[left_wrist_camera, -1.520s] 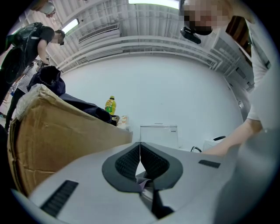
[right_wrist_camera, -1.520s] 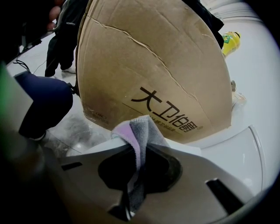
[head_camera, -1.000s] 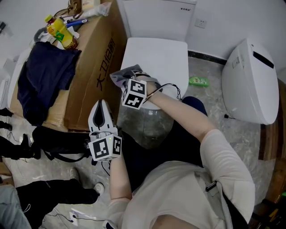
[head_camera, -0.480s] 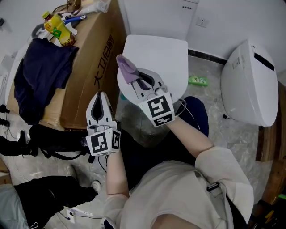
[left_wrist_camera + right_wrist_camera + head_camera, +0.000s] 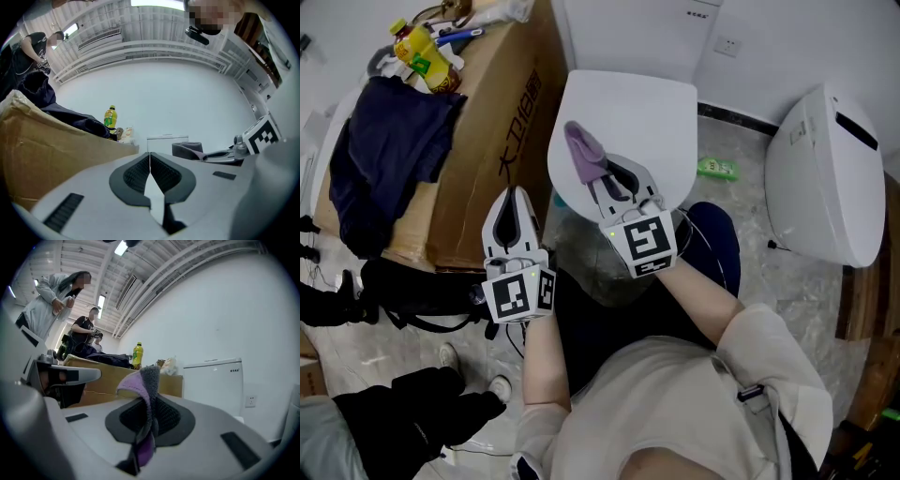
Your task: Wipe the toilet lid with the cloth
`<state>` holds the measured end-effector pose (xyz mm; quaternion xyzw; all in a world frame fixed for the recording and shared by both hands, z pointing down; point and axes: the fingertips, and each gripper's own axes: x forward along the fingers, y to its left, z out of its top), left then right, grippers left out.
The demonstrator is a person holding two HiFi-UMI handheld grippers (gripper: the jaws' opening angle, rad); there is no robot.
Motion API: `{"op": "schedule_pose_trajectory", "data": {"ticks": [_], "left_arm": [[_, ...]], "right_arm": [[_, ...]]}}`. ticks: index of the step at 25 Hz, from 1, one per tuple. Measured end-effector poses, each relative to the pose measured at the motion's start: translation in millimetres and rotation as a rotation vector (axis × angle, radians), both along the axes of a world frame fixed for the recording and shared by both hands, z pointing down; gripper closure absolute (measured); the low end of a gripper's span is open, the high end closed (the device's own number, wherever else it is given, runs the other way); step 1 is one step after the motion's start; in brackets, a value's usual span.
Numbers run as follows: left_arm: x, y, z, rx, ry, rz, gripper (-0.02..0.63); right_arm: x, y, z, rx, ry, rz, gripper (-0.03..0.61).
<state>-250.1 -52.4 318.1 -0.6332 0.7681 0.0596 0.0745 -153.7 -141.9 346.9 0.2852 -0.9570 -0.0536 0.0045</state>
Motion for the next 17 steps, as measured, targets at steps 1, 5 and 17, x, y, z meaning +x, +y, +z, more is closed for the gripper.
{"op": "schedule_pose_trajectory", "data": {"ticks": [1,5,17], "left_arm": [[0.3,0.1,0.0,0.001,0.0,-0.001,0.598],[3.3,-0.2,-2.2,-0.008,-0.007,-0.002,0.598],[12.9,-2.7,-6.0,-0.006,-0.024,0.018,0.598]], "right_arm": [[1.1,-0.3,-0.5,-0.001,-0.004,0.002,0.532],[4.4,-0.2,-1.4,-0.006,-0.013,0.006,0.532],[10.4,-1.0,3.1,-0.001,-0.002,0.018,0.532]]}}
